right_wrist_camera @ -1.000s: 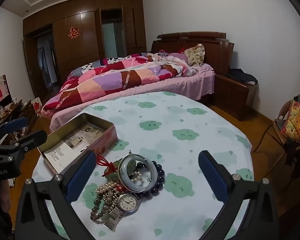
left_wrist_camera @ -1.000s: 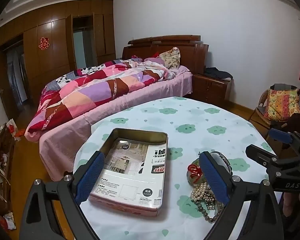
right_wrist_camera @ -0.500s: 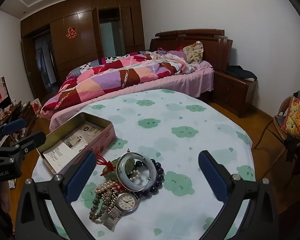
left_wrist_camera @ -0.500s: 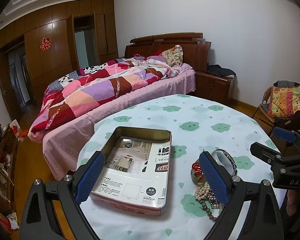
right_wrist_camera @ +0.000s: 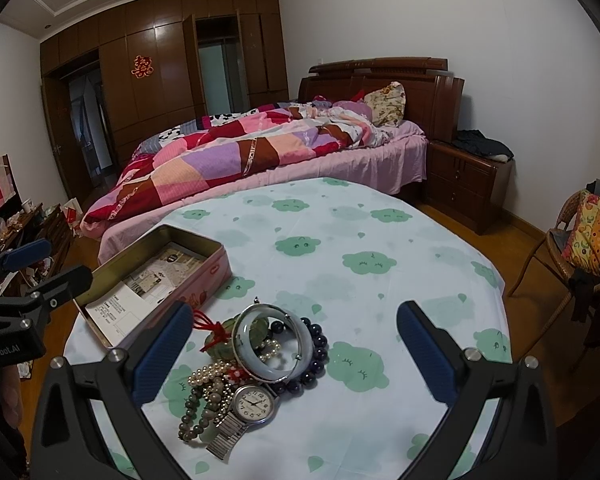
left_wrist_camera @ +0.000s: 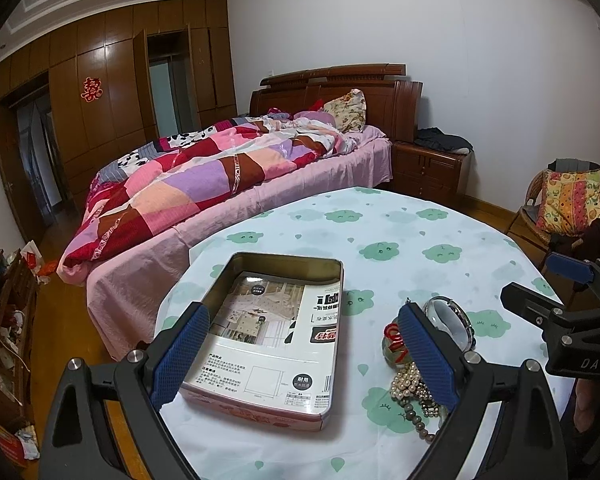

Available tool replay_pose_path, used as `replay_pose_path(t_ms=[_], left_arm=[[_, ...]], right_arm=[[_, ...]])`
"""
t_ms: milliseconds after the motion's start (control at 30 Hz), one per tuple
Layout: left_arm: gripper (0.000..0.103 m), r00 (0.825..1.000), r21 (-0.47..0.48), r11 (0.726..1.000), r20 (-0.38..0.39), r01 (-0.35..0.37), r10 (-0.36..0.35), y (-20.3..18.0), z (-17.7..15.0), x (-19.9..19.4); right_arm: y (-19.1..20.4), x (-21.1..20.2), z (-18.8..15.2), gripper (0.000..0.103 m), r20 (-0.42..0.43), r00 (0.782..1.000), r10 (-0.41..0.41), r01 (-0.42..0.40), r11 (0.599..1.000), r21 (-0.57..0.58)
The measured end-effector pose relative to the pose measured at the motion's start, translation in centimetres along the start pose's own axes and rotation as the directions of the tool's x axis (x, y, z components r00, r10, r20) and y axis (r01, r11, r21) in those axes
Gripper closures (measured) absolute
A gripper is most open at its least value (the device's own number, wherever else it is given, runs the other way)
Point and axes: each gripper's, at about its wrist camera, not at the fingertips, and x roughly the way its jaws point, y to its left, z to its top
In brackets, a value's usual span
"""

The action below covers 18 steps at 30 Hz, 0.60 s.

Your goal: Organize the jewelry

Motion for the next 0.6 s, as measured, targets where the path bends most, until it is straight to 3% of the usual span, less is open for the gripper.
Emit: replay_pose_path(t_ms=[600], left_arm=[[0.008,1.000,0.005,1.000,-0.007,-0.004,0.004,0.37,-0.46,-0.15]], right_arm=[[-0.03,0.23,-0.29,0.000,-0.004,1.000,0.000,0.000,1.000,0.002]])
